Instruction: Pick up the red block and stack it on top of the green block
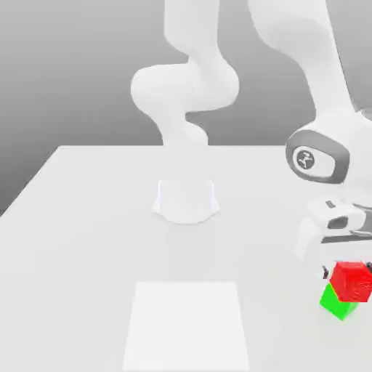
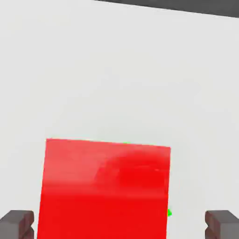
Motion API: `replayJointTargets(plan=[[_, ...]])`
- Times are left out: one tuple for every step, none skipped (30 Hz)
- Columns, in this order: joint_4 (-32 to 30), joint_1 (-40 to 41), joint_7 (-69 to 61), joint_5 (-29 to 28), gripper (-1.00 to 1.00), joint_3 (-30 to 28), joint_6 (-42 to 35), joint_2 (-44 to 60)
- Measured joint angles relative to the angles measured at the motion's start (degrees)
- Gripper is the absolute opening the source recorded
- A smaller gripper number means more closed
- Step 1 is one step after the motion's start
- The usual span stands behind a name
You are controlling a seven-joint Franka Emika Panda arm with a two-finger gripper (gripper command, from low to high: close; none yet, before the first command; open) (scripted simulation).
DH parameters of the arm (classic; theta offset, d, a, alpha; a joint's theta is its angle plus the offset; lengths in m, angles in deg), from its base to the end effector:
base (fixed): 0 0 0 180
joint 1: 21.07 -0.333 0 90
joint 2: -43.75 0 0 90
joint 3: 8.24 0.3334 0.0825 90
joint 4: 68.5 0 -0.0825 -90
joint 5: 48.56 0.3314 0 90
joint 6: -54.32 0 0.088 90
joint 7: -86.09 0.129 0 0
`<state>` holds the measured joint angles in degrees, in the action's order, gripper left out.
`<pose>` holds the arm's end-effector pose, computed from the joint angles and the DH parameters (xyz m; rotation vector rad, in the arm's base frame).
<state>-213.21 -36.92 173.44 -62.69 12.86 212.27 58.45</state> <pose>0.3471 0.2769 0.2303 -2.9702 1.0200 -0.0018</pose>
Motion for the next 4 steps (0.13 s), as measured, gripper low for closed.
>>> replayJointTargets(plan=[[-0.1, 0.5, -1.0, 1.4, 1.0, 0.7, -1.1, -1.3], [-0.2, 0.9, -2.3, 3.2, 1.0, 1.5, -2.5, -3.0], [-0.4, 1.3, -3.7, 5.1, 1.0, 2.2, -4.0, -4.9], [-0.5, 1.5, -5.1, 7.1, 1.0, 2.8, -5.6, -6.9]])
